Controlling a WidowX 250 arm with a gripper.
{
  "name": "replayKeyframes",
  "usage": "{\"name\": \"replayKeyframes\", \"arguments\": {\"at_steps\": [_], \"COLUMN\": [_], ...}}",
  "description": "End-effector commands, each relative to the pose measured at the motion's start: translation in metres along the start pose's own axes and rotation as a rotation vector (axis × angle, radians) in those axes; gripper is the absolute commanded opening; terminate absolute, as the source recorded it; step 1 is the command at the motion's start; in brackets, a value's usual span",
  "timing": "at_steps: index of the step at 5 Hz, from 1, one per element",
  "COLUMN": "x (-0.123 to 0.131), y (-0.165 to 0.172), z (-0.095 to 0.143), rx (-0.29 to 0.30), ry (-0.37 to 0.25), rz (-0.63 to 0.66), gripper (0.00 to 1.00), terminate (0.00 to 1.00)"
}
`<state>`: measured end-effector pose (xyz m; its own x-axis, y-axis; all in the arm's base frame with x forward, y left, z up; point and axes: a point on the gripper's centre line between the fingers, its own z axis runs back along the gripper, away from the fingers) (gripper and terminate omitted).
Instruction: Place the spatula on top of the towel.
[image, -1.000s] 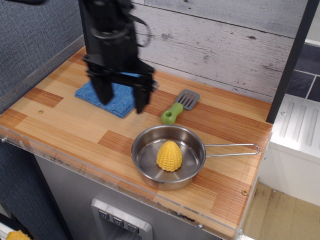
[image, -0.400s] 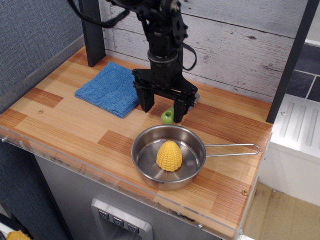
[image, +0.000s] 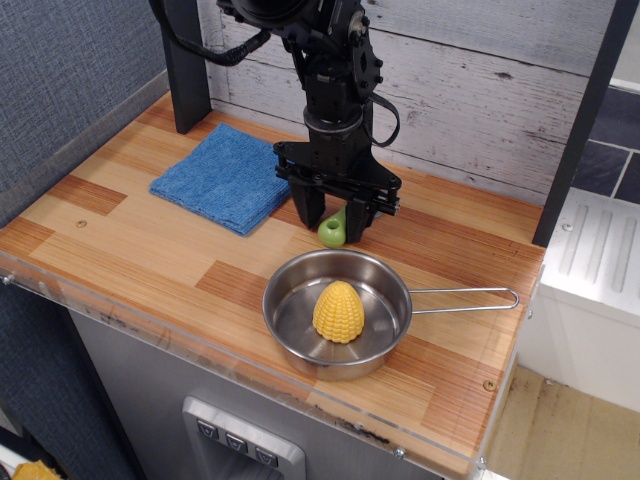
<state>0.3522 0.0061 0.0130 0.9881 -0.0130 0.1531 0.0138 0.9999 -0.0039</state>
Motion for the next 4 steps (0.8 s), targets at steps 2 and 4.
{"name": "replayKeyframes", "arguments": {"at_steps": [2,4], "x": [-0.003,-0.024], "y": [0.006,0.085], "z": [0.069,0.098], "rx": [-0.071,-0.032], "ry": [-0.129,-0.092], "rz": [-0.031,-0.04], "gripper": [0.0,0.0], "terminate": [0.0,0.0]}}
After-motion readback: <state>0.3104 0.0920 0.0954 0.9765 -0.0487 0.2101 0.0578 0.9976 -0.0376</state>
